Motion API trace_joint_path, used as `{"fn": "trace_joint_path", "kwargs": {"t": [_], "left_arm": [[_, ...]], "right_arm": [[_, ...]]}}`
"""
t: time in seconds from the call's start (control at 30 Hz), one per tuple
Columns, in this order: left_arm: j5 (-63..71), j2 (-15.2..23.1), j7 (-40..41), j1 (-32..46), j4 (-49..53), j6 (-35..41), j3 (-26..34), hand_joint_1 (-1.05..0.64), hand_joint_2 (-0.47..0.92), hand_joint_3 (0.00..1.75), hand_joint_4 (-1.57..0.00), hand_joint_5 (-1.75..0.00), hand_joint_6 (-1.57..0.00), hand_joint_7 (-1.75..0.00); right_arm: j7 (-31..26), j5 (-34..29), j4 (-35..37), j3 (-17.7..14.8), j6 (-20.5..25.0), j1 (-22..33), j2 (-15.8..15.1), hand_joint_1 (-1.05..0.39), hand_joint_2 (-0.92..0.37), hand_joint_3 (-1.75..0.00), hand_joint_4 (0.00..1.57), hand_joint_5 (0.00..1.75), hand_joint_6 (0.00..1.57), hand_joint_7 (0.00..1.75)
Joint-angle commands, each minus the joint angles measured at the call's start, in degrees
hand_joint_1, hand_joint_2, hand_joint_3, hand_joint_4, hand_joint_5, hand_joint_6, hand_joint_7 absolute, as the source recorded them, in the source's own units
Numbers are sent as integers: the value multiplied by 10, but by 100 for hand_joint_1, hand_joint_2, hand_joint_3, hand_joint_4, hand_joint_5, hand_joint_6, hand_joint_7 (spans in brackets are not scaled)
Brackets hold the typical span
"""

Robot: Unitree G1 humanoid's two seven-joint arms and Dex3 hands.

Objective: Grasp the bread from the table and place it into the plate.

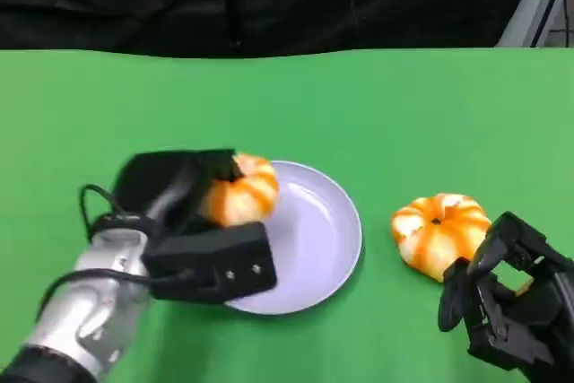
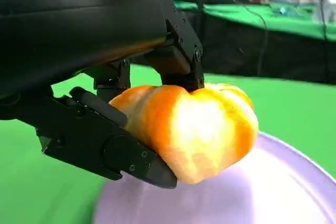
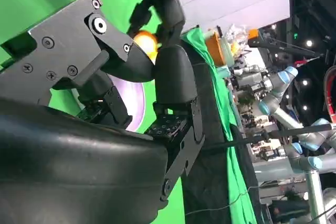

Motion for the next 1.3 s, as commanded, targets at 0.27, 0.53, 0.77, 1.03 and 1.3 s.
{"fn": "trace_joint_path", "kwargs": {"t": [0.27, 0.53, 0.77, 1.03, 1.3], "left_arm": [[10, -14, -35, -3, -19, 9, -21, -6, 92, 9, -86, -139, -118, -27], [-34, 2, -75, 23, -42, -67, -16, -89, 92, 34, -5, -6, -19, -1], [-9, 19, -93, 23, -44, -71, -24, -105, 92, 48, 0, 0, -9, 0], [1, 35, -113, 34, -65, -67, -17, -105, 92, 56, 0, 0, -11, -3], [-126, 13, -167, 83, -138, -40, 58, -79, 92, 37, -14, -5, -26, -5]], "right_arm": [[-8, -1, -10, 2, 0, 2, -1, -15, -43, -132, 87, 175, 70, 164], [-9, 0, -16, 6, 2, 6, -1, -14, -43, -134, 88, 175, 71, 164], [-9, 2, -18, 6, 3, 6, 0, -14, -43, -134, 87, 175, 70, 164], [-13, -4, -21, 10, 0, 8, 2, -15, -42, -134, 88, 175, 71, 163], [-12, -2, -23, 5, 3, 8, -2, -15, -41, -135, 87, 175, 70, 164]]}}
